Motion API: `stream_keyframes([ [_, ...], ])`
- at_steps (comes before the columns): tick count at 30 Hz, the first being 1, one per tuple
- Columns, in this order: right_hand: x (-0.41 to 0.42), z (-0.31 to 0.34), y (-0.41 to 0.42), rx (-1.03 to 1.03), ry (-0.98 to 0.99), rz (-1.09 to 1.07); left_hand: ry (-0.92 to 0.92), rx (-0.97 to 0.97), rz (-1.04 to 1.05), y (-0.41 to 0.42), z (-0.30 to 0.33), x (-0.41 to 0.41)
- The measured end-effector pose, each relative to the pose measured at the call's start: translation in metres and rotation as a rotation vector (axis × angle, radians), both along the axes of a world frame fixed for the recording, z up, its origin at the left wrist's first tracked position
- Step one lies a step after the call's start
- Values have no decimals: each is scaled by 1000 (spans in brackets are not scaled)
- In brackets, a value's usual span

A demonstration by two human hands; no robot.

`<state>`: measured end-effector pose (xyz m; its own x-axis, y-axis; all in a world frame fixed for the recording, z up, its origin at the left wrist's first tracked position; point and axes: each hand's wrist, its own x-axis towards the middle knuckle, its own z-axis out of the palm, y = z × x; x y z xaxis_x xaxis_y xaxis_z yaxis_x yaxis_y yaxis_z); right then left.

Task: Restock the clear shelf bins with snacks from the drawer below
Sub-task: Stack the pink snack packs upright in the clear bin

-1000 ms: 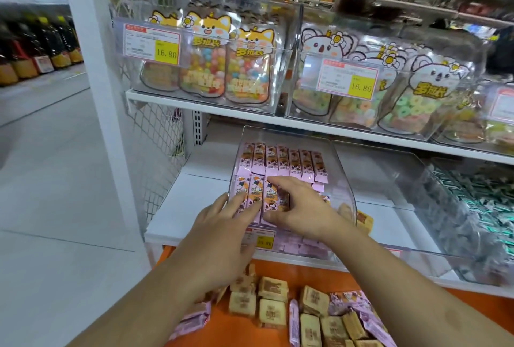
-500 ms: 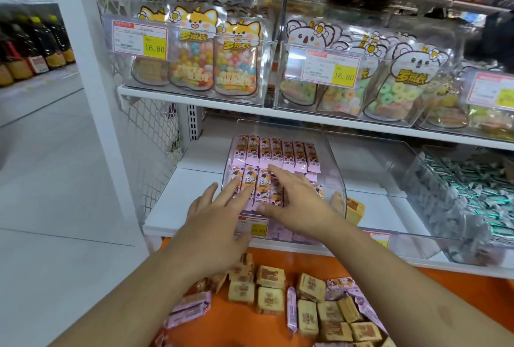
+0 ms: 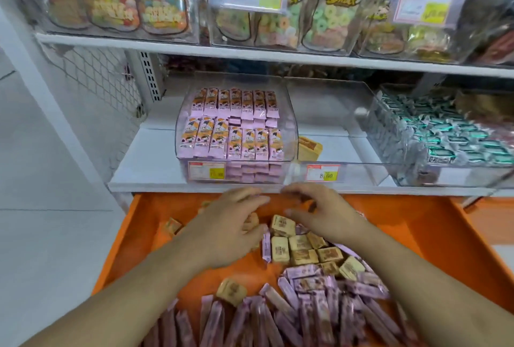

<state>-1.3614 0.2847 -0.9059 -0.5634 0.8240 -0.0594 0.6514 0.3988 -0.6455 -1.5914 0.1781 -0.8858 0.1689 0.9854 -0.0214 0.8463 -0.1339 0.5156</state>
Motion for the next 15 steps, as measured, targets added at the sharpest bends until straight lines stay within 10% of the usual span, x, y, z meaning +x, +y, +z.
stream_keyframes([
  [15,127,-189,45,-369,-193,-446,-87,-566,140,43,-208,68],
])
